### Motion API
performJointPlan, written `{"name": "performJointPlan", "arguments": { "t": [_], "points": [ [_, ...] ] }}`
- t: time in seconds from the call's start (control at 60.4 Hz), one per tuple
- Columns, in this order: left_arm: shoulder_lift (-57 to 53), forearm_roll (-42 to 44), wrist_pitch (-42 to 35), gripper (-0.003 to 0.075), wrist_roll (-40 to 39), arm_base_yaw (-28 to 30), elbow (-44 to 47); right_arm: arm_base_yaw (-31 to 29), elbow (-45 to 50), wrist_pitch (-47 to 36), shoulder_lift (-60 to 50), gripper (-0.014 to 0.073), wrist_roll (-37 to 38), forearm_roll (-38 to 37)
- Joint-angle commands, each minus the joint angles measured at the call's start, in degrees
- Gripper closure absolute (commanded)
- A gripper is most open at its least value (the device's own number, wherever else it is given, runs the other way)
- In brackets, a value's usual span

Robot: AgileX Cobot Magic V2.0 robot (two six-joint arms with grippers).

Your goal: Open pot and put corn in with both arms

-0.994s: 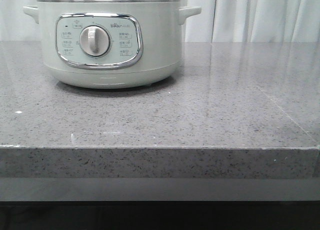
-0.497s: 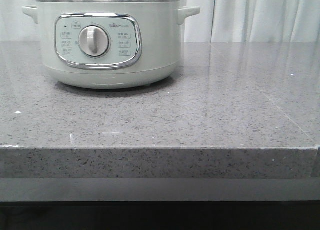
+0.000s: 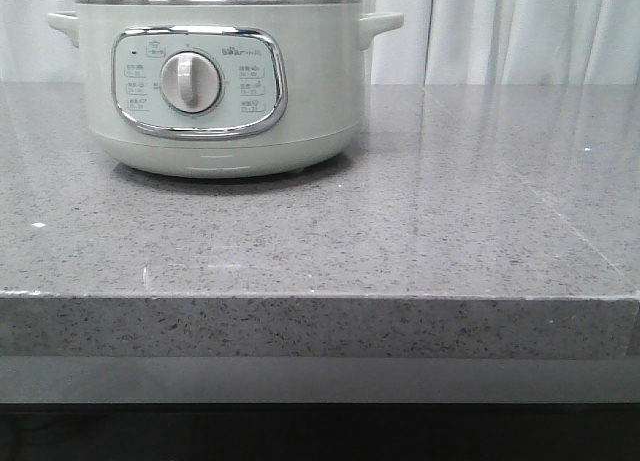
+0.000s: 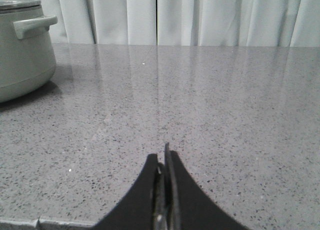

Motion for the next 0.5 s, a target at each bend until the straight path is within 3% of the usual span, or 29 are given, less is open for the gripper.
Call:
{"name": "performJointPlan", "arguments": {
  "t": [0.0, 0.48],
  "points": [
    [-0.9, 0.0, -4.7, 0.0741, -0.4, 0.1, 0.3, -0.3, 0.5, -6.7, -1.6, 0.066, -0.2, 0.1],
    [-0.9, 0.0, -4.7, 0.0741, -0.4, 0.1, 0.3, -0.9, 0.5, -6.7, -1.6, 0.066, -0.2, 0.1]
  ]
}}
